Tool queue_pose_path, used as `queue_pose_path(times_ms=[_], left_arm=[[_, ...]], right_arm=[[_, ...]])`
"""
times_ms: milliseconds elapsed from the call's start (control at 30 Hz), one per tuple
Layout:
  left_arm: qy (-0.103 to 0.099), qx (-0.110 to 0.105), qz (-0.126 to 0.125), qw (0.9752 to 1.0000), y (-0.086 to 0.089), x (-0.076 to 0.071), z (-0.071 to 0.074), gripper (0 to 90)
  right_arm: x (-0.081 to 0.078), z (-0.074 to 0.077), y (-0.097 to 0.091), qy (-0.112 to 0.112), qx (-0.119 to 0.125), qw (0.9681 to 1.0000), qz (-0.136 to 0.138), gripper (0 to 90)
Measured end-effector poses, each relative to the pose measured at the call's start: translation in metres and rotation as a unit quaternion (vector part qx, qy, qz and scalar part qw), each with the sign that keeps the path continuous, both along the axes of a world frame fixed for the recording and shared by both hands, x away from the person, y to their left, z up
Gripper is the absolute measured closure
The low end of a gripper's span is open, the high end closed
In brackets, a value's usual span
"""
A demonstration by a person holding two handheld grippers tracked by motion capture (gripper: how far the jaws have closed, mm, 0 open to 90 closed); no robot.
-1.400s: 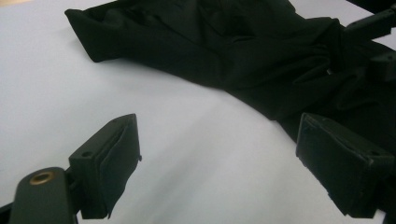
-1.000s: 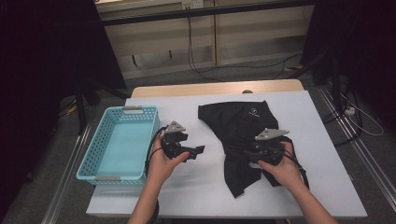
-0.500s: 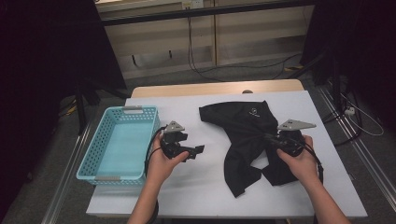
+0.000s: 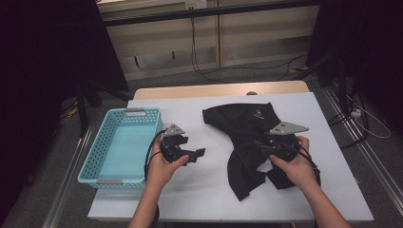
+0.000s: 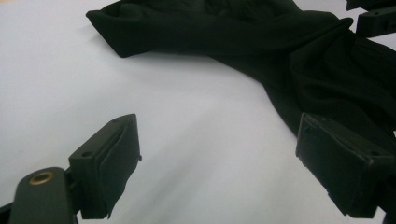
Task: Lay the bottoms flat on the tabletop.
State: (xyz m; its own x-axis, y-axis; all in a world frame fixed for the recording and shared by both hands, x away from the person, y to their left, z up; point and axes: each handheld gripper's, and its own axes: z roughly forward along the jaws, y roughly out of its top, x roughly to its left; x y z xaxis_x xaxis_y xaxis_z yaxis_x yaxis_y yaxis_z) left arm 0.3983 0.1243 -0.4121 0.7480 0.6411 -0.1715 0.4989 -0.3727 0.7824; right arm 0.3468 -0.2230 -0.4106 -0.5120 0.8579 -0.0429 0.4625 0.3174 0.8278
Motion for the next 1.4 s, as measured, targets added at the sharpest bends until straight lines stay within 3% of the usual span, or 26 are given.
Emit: queue_pose_path(times_ms=[267, 567, 733, 833, 867, 900, 967, 1167, 1267, 1400], left_arm=[[0.000, -0.004, 0.008, 1.0000, 0.007, -0.002, 0.000, 13.7], [-0.003, -0.001, 0.005, 1.0000, 0.006, -0.001, 0.000, 13.7], [0.000, 0.001, 0.004, 1.0000, 0.004, -0.001, -0.001, 13.7], [0.001, 0.001, 0.004, 1.0000, 0.003, -0.001, -0.001, 13.7], [0.000, 0.001, 0.004, 1.0000, 0.004, -0.001, -0.001, 13.7], [-0.001, 0.001, 0.005, 1.0000, 0.004, -0.001, -0.001, 13.7], [0.000, 0.001, 0.005, 1.0000, 0.004, -0.001, -0.001, 13.7], [-0.002, 0.002, 0.003, 1.0000, 0.004, -0.001, 0.000, 13.7], [-0.002, 0.001, 0.004, 1.0000, 0.003, 0.000, 0.000, 13.8], [0.001, 0.001, 0.003, 1.0000, 0.002, 0.000, -0.001, 13.8]], right_arm=[[0.007, -0.010, 0.017, 0.019, -0.009, 0.9994, 0.029, 51.0], [0.000, -0.013, 0.044, 0.025, -0.001, 0.9970, 0.074, 50.7], [-0.002, -0.028, 0.061, 0.051, -0.033, 0.9933, 0.098, 51.1], [0.000, -0.041, 0.067, 0.072, -0.059, 0.9902, 0.104, 61.3], [0.001, -0.045, 0.067, 0.078, -0.064, 0.9892, 0.107, 68.4], [0.002, -0.045, 0.066, 0.077, -0.053, 0.9895, 0.110, 76.7], [0.003, -0.044, 0.064, 0.081, -0.056, 0.9889, 0.112, 87.1], [-0.001, -0.038, 0.065, 0.079, -0.021, 0.9877, 0.133, 88.5], [-0.010, -0.027, 0.076, 0.075, 0.004, 0.9824, 0.171, 88.4], [-0.022, -0.024, 0.091, 0.078, 0.008, 0.9749, 0.208, 87.8]])
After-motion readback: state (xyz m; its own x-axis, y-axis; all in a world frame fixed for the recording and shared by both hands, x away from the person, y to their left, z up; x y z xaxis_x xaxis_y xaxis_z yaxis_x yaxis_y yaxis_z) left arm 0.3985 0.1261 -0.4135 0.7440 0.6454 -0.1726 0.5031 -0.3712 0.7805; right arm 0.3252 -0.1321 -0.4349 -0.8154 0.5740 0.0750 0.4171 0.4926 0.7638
